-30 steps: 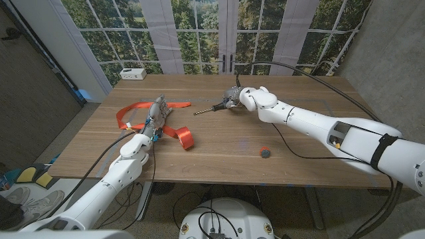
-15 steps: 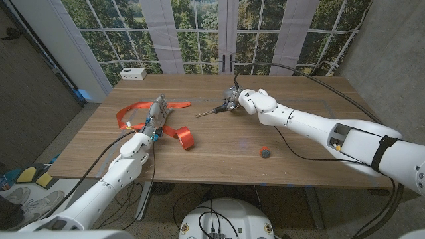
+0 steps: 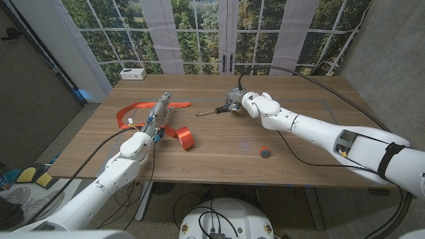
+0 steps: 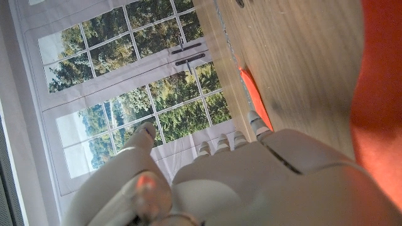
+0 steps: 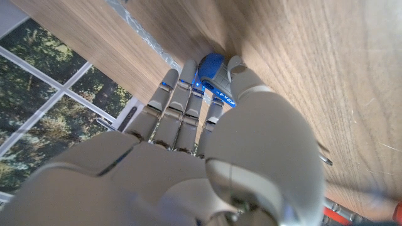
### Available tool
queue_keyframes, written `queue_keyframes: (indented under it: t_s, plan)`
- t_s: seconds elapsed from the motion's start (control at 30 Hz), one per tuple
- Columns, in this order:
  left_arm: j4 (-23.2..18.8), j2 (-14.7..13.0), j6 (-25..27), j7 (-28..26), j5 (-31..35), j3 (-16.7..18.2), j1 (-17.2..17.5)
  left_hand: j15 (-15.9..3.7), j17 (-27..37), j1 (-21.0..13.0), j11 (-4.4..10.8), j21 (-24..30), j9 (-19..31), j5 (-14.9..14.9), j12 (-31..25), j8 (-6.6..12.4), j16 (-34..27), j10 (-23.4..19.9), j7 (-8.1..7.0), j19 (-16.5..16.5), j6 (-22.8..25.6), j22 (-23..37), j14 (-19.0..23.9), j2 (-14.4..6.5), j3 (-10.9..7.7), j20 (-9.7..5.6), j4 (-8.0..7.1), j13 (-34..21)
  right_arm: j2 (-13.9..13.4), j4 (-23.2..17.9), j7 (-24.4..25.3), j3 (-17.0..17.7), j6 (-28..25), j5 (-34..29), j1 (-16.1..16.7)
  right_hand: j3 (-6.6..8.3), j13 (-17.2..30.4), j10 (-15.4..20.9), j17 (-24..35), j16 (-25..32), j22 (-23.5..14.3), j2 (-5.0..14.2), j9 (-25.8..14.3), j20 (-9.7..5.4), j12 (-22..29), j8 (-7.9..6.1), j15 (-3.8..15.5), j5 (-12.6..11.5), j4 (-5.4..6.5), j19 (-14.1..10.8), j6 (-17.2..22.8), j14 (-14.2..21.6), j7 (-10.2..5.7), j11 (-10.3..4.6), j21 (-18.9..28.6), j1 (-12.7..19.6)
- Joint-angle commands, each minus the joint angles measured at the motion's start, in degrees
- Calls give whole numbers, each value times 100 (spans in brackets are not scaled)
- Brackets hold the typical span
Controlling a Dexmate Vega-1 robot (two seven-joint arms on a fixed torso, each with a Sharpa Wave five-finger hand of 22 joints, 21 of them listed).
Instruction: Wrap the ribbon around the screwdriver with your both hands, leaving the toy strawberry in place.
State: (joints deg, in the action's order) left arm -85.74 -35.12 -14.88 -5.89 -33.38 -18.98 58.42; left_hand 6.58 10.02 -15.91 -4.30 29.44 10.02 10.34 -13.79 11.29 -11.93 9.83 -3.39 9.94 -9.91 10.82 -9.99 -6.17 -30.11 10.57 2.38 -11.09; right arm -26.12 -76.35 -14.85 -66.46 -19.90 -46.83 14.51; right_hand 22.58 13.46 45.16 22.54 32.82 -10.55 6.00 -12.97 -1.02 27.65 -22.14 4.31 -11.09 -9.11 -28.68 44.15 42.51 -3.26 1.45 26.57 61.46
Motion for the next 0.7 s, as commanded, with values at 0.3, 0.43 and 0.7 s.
queue_keyframes:
  t_s: [0.3,0.43,0.7]
  plan:
    - [-1075,-580,116,-809,1327,-22,503,9,35,-252,-42,106,34,-29,-74,52,-38,53,30,405,-51,38,97,33,-55,50,284,-35,-384,-913,41,402,-322,-171,525,38,360,639,42,-55,-11,279,-79,-18,76,-95,731,-48,70,-39,1226,81,26,-314,42,196]
    - [-1198,-819,76,-720,1566,23,544,-1,36,-296,-48,94,33,-34,-83,57,-38,-6,37,398,19,41,161,39,-57,52,345,-37,-426,-1047,101,476,-382,-225,623,39,375,650,50,-70,-11,275,-92,-19,95,-108,730,-50,72,-41,1225,92,39,-313,46,197]
    - [-1387,-1201,94,-432,1905,44,539,-24,36,-374,-54,114,33,-42,-134,93,-71,-207,37,273,223,41,363,56,-60,38,449,-39,-522,-1342,181,646,-513,-282,824,39,403,638,82,-87,-11,279,-100,-20,120,-126,739,-53,73,-44,1230,108,31,-311,53,207]
